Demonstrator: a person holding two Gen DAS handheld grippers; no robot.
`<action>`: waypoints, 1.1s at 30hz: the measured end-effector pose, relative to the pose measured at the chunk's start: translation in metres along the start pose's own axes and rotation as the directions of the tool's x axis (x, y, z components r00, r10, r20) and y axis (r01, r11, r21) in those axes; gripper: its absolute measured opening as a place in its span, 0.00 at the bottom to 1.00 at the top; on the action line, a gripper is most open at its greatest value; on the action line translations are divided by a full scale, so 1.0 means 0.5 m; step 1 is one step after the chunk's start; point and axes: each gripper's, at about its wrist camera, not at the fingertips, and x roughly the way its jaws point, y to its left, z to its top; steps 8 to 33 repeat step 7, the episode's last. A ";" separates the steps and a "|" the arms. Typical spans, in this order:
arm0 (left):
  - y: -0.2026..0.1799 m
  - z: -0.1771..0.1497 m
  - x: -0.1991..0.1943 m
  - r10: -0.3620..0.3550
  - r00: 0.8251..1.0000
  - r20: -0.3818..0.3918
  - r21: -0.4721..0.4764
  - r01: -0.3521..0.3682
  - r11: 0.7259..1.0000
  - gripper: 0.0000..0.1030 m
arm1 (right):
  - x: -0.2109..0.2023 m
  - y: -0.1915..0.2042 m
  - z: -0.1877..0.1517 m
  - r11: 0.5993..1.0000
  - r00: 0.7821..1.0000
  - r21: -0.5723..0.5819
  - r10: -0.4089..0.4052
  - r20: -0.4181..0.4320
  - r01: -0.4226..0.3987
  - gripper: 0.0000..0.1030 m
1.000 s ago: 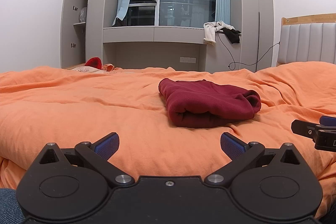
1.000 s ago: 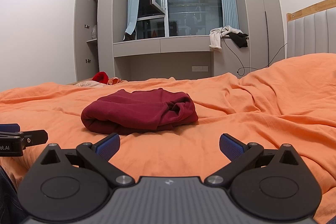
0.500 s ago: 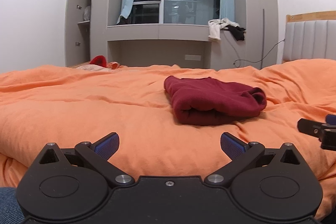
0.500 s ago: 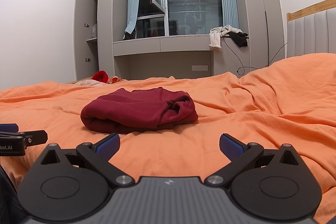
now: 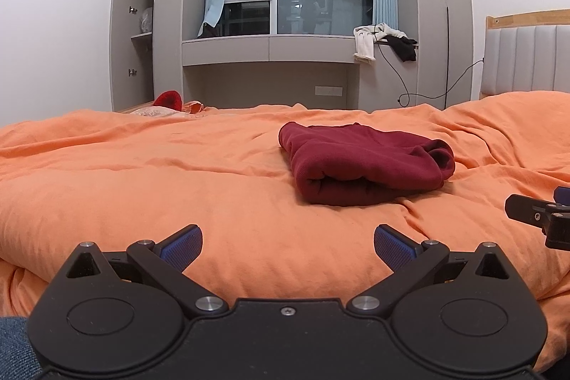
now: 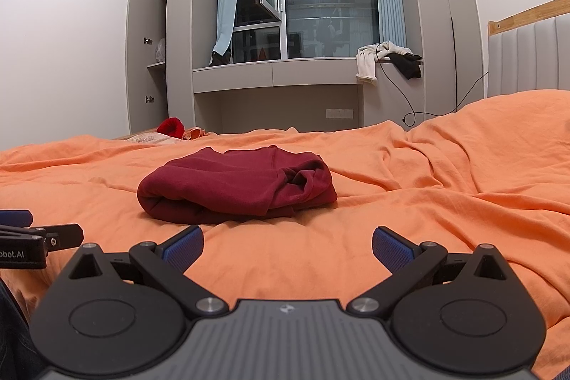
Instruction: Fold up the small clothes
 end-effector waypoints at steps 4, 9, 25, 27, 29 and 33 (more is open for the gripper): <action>-0.003 0.001 -0.002 -0.003 1.000 -0.001 0.007 0.003 1.000 0.99 | 0.000 0.000 0.000 1.000 1.000 0.000 0.000 0.000 0.000 1.00; -0.003 0.004 -0.001 -0.002 1.000 -0.002 0.007 0.002 1.000 0.99 | -0.001 0.001 0.001 1.000 1.000 0.000 -0.001 -0.001 0.001 1.00; -0.003 0.004 -0.001 -0.002 1.000 -0.002 0.007 0.002 1.000 0.99 | -0.001 0.001 0.001 1.000 1.000 0.000 -0.001 -0.001 0.001 1.00; -0.003 0.004 -0.001 -0.002 1.000 -0.002 0.007 0.002 1.000 0.99 | -0.001 0.001 0.001 1.000 1.000 0.000 -0.001 -0.001 0.001 1.00; -0.003 0.004 -0.001 -0.002 1.000 -0.002 0.007 0.002 1.000 0.99 | -0.001 0.001 0.001 1.000 1.000 0.000 -0.001 -0.001 0.001 1.00; -0.003 0.004 -0.001 -0.002 1.000 -0.002 0.007 0.002 1.000 0.99 | -0.001 0.001 0.001 1.000 1.000 0.000 -0.001 -0.001 0.001 1.00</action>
